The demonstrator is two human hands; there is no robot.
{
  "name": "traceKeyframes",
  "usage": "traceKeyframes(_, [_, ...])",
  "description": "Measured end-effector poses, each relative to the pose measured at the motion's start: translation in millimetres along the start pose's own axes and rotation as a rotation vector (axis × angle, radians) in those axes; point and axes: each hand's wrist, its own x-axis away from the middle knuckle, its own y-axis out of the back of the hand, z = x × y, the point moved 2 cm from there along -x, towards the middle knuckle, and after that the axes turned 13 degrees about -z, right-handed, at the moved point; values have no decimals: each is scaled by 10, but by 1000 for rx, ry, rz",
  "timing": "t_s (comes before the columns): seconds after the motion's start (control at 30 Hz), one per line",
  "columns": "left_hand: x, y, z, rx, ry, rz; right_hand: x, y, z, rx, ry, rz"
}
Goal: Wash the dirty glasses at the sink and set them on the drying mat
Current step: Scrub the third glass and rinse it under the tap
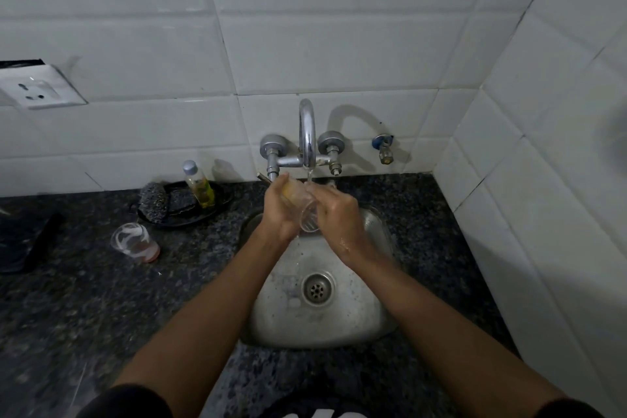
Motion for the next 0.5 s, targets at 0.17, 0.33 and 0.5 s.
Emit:
traceKeyframes(0.17, [81,-84,-61,-136,35,36,-6,68,-73,81,414,65])
traceKeyframes(0.33, [31,-92,-51,-22,-10,-26,-35,-7,-149,59,43,-9])
traceKeyframes(0.5, [-46,-101,-64,-183,80,-76,21,65,-120,144,424,77])
